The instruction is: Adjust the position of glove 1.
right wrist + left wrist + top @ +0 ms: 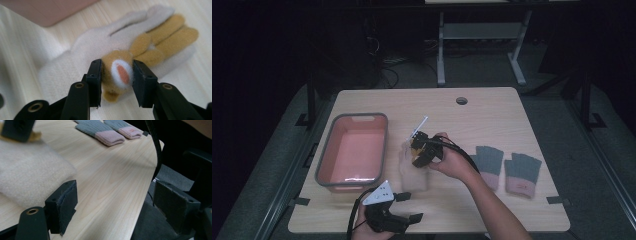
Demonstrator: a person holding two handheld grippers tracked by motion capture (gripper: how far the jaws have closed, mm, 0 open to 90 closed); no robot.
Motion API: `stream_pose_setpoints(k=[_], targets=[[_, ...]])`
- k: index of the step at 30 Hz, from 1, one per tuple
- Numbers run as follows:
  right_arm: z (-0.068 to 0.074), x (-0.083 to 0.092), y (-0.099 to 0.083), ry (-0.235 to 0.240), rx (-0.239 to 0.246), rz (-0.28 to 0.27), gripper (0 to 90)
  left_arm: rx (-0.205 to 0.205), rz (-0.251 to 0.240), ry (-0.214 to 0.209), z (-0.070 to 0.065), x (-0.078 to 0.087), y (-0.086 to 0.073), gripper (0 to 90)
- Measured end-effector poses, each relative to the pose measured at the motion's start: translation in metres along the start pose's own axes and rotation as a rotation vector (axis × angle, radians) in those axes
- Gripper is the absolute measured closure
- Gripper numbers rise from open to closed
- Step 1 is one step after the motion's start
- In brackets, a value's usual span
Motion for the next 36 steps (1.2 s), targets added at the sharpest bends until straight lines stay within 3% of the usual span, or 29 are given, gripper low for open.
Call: stream_pose_setpoints(k=[4, 9, 13, 23, 26, 36], targets=[[-0.002, -0.008, -0.004, 0.021, -0.02, 0.021, 57.2, -0.005, 0.005, -0.001, -0.001, -0.001, 0.0, 20.2], [-0.001, 0.004, 0.001, 0.024, -0.025, -0.041, 49.0, -0.006, 0.004, -0.003, -0.001, -0.002, 0.0, 20.2], [0.004, 0.005, 0.015, -0.015, -0.007, -0.064, 39.6, -0.008, 0.003, -0.004, -0.001, -0.001, 0.0, 20.2], [0.008, -0.021, 0.038, -0.074, -0.008, -0.008, 32.8, 0.005, -0.006, -0.01, 0.001, 0.001, 0.0, 20.2], [0.007, -0.034, 0.038, -0.103, -0.005, 0.041, 33.5, 0.003, -0.011, -0.01, 0.001, 0.002, 0.001, 20.2], [0.004, -0.034, 0.028, -0.125, 0.029, 0.065, 34.7, 0.008, -0.012, -0.011, 0.001, 0.001, 0.001, 20.3]])
Point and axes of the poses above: each handheld gripper's, and its own axes: x roughly backward along the jaws, y roughly out of its top, z roughly to its left, the point moved 3 cm from there along -x, roughly forward along the jaws, and after that the axes turned 11 degrees about z, right-handed, at the moved point
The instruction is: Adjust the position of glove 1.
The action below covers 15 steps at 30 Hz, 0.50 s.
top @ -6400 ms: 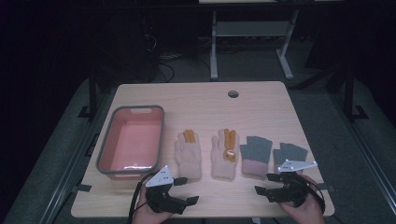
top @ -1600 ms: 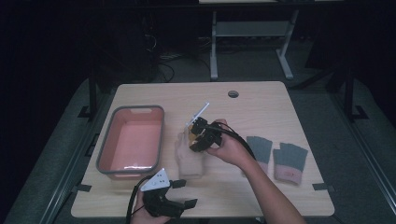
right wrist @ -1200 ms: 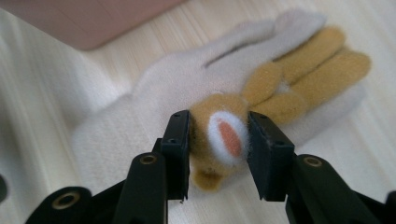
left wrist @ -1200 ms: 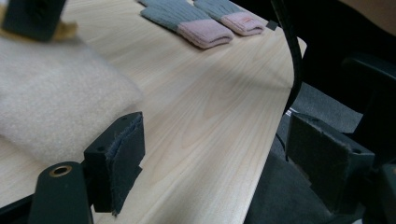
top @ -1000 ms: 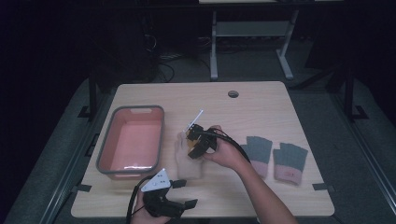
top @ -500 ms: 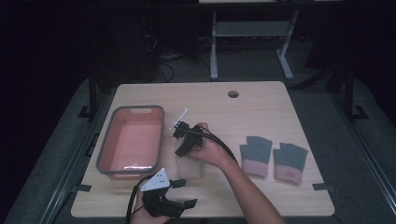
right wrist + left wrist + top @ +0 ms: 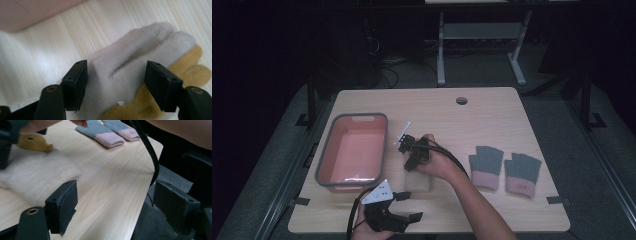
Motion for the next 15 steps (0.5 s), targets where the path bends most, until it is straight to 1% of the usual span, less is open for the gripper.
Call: stream_pose_setpoints(k=[2, 4, 5, 7, 12, 13, 15], targets=[[-0.003, 0.001, -0.006, -0.001, 0.002, 0.007, 34.7, 0.005, 0.0, -0.005, 0.0, -0.001, 0.0, 20.3], [-0.006, 0.002, -0.013, 0.002, -0.01, 0.005, 34.7, 0.006, 0.003, -0.006, 0.001, -0.002, 0.001, 20.3], [-0.01, 0.004, -0.02, 0.008, -0.028, -0.002, 35.0, 0.01, 0.004, -0.013, 0.0, -0.004, 0.001, 20.3], [-0.011, 0.004, -0.023, 0.012, -0.034, -0.001, 35.1, 0.008, 0.004, -0.015, 0.0, -0.005, 0.002, 20.3], [-0.016, 0.007, -0.038, 0.013, -0.056, -0.004, 35.4, 0.022, 0.008, -0.031, 0.001, -0.01, 0.004, 20.3], [-0.017, 0.008, -0.043, 0.021, -0.069, -0.011, 35.4, 0.029, 0.012, -0.037, 0.002, -0.012, 0.005, 20.4], [-0.017, 0.008, -0.045, 0.026, -0.075, -0.018, 35.2, 0.035, 0.008, -0.04, 0.002, -0.013, 0.005, 20.5]])
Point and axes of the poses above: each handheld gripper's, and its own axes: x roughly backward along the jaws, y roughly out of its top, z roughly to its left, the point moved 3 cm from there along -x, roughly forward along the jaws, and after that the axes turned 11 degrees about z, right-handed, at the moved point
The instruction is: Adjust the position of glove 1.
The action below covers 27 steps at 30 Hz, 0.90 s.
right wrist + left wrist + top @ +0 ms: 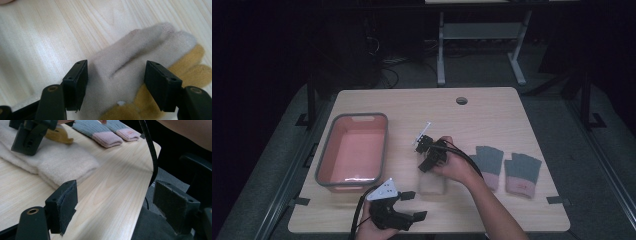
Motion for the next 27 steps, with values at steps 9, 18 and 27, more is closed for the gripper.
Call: stream_pose_setpoints(k=[9, 18, 27], targets=[[-0.005, 0.025, -0.028, 0.075, -0.123, -0.139, 32.5, 0.057, 0.001, 0.007, 0.007, -0.005, 0.01, 21.2], [-0.009, 0.037, -0.06, 0.109, -0.222, -0.19, 32.2, 0.112, 0.006, 0.049, 0.022, -0.018, 0.027, 21.7], [-0.013, 0.036, -0.08, 0.173, -0.298, -0.222, 30.7, 0.179, 0.03, 0.096, 0.036, -0.027, 0.034, 21.9]])
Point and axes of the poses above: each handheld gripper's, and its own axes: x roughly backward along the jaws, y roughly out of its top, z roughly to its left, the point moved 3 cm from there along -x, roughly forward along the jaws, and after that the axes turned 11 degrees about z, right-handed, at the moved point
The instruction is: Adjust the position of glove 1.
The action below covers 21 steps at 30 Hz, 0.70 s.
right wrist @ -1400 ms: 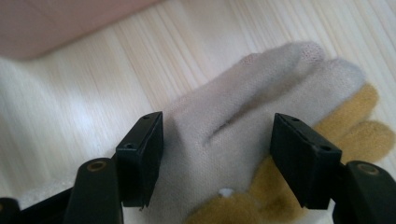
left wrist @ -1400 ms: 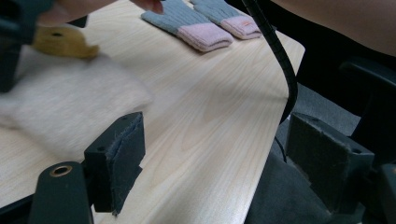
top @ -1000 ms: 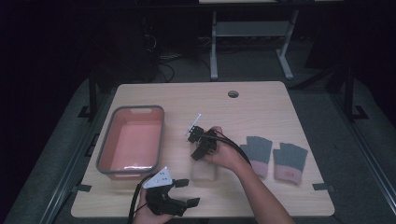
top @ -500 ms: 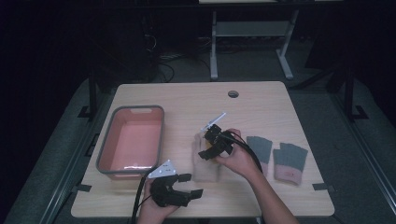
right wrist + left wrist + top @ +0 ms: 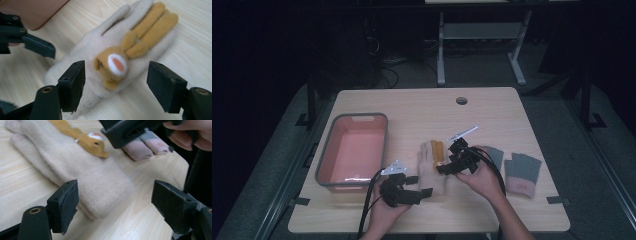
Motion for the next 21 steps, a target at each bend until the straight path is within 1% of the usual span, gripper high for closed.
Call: stream_pose_setpoints(k=[1, 2, 5, 7, 8, 9, 10, 11, 12, 15, 16, 17, 18, 20, 21], targets=[[-0.001, 0.0, -0.003, 0.013, -0.022, -0.006, 30.7, 0.006, 0.001, 0.001, 0.0, -0.001, 0.0, 21.8], [-0.001, -0.001, -0.004, 0.021, -0.025, -0.012, 30.7, 0.017, 0.004, 0.005, 0.001, -0.002, 0.001, 21.8], [-0.001, -0.006, -0.011, 0.06, -0.06, -0.001, 31.1, 0.046, 0.012, 0.004, 0.004, -0.005, 0.003, 22.0], [-0.001, -0.009, -0.015, 0.08, -0.077, -0.012, 31.2, 0.074, 0.024, 0.001, 0.007, -0.007, 0.004, 23.7], [-0.002, -0.011, -0.017, 0.085, -0.083, -0.012, 31.2, 0.086, 0.032, -0.002, 0.008, -0.009, 0.004, 24.4], [-0.002, -0.013, -0.02, 0.091, -0.105, -0.017, 32.1, 0.1, 0.037, -0.001, 0.009, -0.01, 0.004, 25.5], [-0.002, -0.013, -0.02, 0.091, -0.105, -0.017, 32.1, 0.11, 0.042, 0.001, 0.01, -0.011, 0.004, 25.5], [-0.003, -0.015, -0.022, 0.094, -0.112, -0.015, 32.1, 0.132, 0.046, -0.001, 0.011, -0.013, 0.004, 25.5], [-0.003, -0.017, -0.024, 0.1, -0.121, -0.016, 32.7, 0.146, 0.045, -0.003, 0.012, -0.014, 0.004, 25.5], [-0.005, -0.018, -0.027, 0.126, -0.162, -0.031, 34.9, 0.152, 0.054, 0.005, 0.012, -0.018, 0.003, 25.5], [-0.005, -0.018, -0.027, 0.134, -0.168, -0.046, 35.6, 0.147, 0.054, 0.009, 0.013, -0.018, 0.003, 25.6], [-0.005, -0.019, -0.028, 0.143, -0.186, -0.048, 36.6, 0.146, 0.057, 0.012, 0.013, -0.018, 0.003, 25.8], [-0.006, -0.021, -0.029, 0.159, -0.206, -0.049, 38.3, 0.154, 0.057, 0.012, 0.013, -0.019, 0.003, 26.7], [-0.006, -0.023, -0.029, 0.165, -0.215, -0.048, 38.9, 0.169, 0.058, 0.003, 0.013, -0.02, 0.002, 27.7], [-0.007, -0.025, -0.03, 0.172, -0.234, -0.047, 39.6, 0.173, 0.058, 0.005, 0.013, -0.021, 0.002, 28.9]])
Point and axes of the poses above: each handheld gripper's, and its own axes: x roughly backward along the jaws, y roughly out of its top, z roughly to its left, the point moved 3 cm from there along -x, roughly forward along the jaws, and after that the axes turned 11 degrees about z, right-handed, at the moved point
